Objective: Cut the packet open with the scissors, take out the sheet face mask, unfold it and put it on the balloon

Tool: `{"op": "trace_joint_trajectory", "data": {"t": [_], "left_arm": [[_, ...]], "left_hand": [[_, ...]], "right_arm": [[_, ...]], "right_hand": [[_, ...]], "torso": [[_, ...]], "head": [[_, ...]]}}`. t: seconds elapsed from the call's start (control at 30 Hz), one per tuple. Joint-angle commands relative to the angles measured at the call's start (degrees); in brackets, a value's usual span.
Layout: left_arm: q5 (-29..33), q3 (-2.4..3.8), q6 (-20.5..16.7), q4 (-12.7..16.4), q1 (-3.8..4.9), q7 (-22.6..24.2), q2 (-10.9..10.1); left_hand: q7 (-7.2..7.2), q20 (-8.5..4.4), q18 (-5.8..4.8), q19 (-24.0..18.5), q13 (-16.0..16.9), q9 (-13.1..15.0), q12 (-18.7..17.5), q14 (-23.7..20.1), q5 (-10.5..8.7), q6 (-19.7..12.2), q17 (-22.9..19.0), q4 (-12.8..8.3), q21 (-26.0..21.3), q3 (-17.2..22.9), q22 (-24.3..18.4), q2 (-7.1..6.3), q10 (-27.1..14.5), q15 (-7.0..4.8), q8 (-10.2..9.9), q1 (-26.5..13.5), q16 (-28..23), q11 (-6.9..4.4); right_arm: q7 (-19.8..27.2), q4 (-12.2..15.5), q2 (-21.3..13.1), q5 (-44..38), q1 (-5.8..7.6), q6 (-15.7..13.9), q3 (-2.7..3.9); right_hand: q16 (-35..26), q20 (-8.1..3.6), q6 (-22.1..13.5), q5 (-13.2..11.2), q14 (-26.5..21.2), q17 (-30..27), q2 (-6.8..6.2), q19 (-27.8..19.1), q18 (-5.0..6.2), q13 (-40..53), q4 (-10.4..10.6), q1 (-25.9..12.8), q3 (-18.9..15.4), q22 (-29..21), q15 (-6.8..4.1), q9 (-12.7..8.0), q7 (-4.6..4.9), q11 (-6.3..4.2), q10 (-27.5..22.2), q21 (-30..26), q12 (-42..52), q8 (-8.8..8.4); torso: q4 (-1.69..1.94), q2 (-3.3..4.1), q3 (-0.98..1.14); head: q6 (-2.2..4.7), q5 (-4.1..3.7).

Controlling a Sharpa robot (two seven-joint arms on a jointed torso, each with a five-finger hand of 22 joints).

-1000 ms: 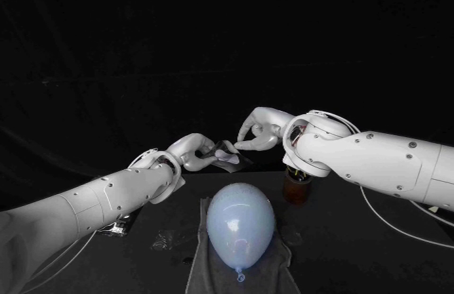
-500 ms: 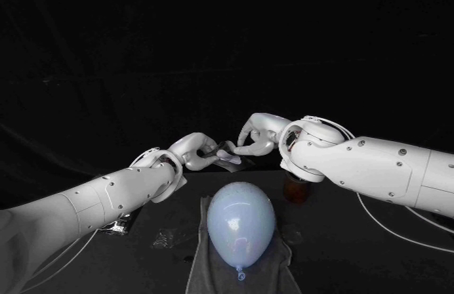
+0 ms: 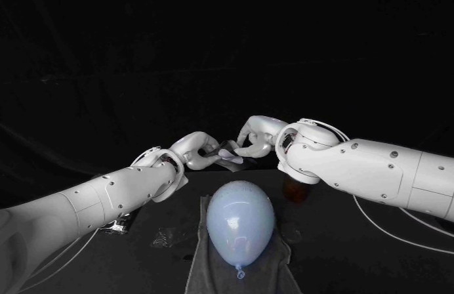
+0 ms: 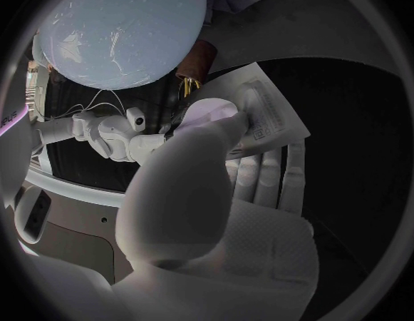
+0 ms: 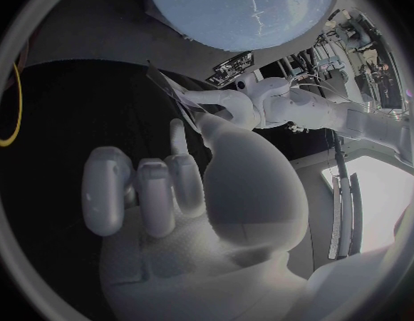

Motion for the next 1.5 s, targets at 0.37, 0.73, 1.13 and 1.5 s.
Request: {"op": "trace_joint_trajectory", "data": {"t": [0.37,0.73,1.13,1.5], "left_arm": [[1.15,0.1,-1.54,1.51,0.24,0.92,-0.15],[4.84,0.22,-4.02,2.07,0.24,2.21,-0.49],[6.82,0.55,-5.01,2.86,0.25,2.81,-0.52],[7.43,0.63,-3.14,3.33,0.29,3.16,-0.16]], "left_hand": [[0.2,-0.03,0.37,-0.49,0.09,4.05,-0.24,0.28,0.19,-0.06,0.1,-0.52,0.54,0.07,0.28,0.52,0.55,0.06,0.11,-0.41,-0.44,-0.18],[0.23,-0.06,0.39,-0.7,0.09,4.09,-0.25,0.27,0.19,-0.09,0.14,-0.79,0.99,0.31,0.56,0.6,0.51,0.08,0.05,-0.58,-0.53,-0.15],[0.26,-0.04,0.37,-0.92,0.09,4.12,-0.25,0.26,0.19,-0.11,0.18,-0.96,1.31,0.48,0.78,0.66,0.48,0.11,0.01,-0.78,-0.61,-0.12],[0.27,0.03,0.28,-1.33,0.08,4.18,-0.27,0.21,0.19,-0.15,0.21,-1.11,1.52,0.66,0.94,0.71,0.41,0.14,-0.03,-1.03,-0.71,-0.1]], "right_arm": [[-0.75,-0.38,0.14,-0.94,-0.66,2.57,-0.26],[-1.01,0.02,-1.84,-0.65,-1.3,3.7,-0.48],[1.31,0.97,-3.57,4.06,-2.07,2.17,-0.57],[6.76,1.48,-4.18,12.66,-2.46,-4.57,-0.59]], "right_hand": [[0.3,-0.14,0.11,-3.31,5.94,14.81,-0.28,-0.34,-0.7,9.61,-1.12,1.49,1.3,5.17,0.26,0.48,0.19,0.05,2.09,-0.64,-0.66,0.3],[0.25,-0.12,0.48,-2.99,5.91,14.67,-0.27,-0.49,-0.65,9.55,-2.09,2.33,2.31,5.11,0.24,0.86,0.07,-0.02,1.97,-0.89,-0.85,0.65],[0.37,-1.0,3.3,-1.52,5.99,15.05,1.35,0.12,-0.84,10.48,-3.56,3.32,5.14,5.97,-0.91,2.21,-1.66,-1.48,2.8,-0.16,0.45,2.94],[0.37,-2.41,4.04,-6.32,5.99,15.05,6.36,0.75,-1.09,13.07,-5.61,2.68,12.85,6.97,-2.19,5.43,-3.0,-2.81,4.79,0.55,4.24,7.24]], "torso": [[-0.04,-0.03,0.0],[-0.12,-0.03,0.05],[-0.06,-0.05,0.0],[-0.03,-0.01,0.0]], "head": [[-0.34,-0.01],[-0.46,-0.01],[-0.37,0.04],[-0.48,0.04]]}}
